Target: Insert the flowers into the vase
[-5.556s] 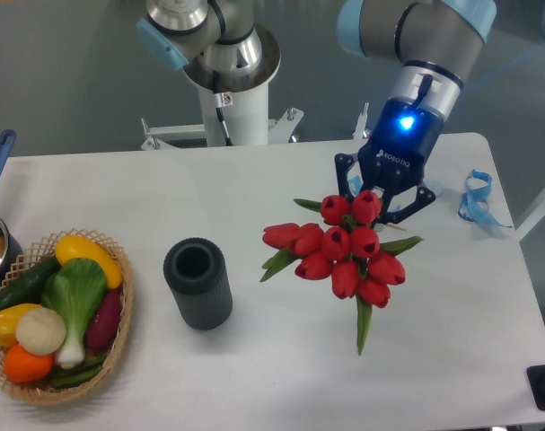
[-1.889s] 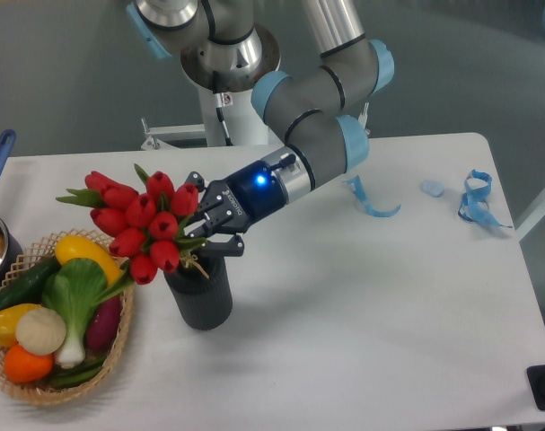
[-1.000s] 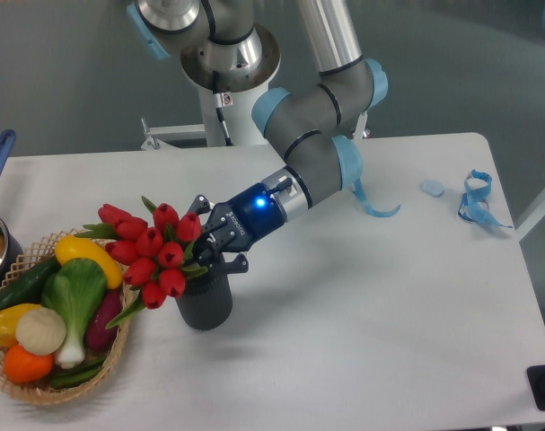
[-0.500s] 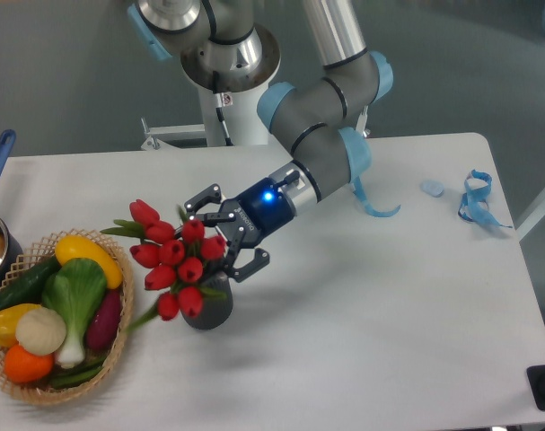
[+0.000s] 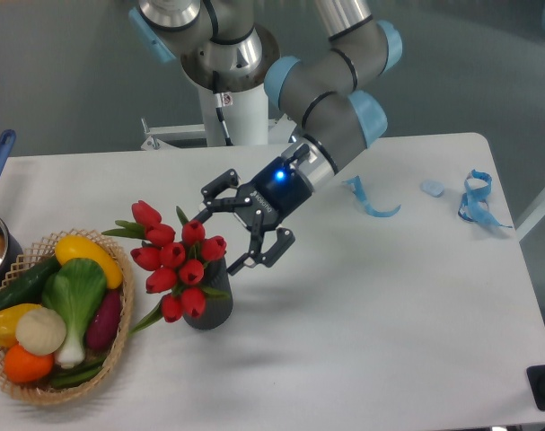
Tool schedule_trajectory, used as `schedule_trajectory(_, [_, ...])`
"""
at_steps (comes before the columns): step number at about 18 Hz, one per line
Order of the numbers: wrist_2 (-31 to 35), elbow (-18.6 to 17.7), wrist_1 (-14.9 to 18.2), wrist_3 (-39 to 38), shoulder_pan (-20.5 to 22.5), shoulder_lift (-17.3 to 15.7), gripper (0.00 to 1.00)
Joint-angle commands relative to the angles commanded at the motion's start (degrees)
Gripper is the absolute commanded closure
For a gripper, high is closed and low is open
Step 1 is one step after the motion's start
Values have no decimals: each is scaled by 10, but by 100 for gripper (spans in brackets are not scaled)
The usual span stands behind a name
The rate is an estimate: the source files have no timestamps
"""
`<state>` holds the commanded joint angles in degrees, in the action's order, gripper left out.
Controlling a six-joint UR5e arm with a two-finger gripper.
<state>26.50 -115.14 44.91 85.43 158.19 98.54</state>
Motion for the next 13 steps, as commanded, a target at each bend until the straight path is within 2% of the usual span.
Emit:
schedule_trajectory(4, [163,18,1,43,69,-50,0])
schedule_trajectory(8, [222,54,3,45,107,-70,0])
schedule_trajectory(10, [270,77,23,47,116,-92,0])
schedule_trajectory(13, [321,109,71,92,119,-95,0])
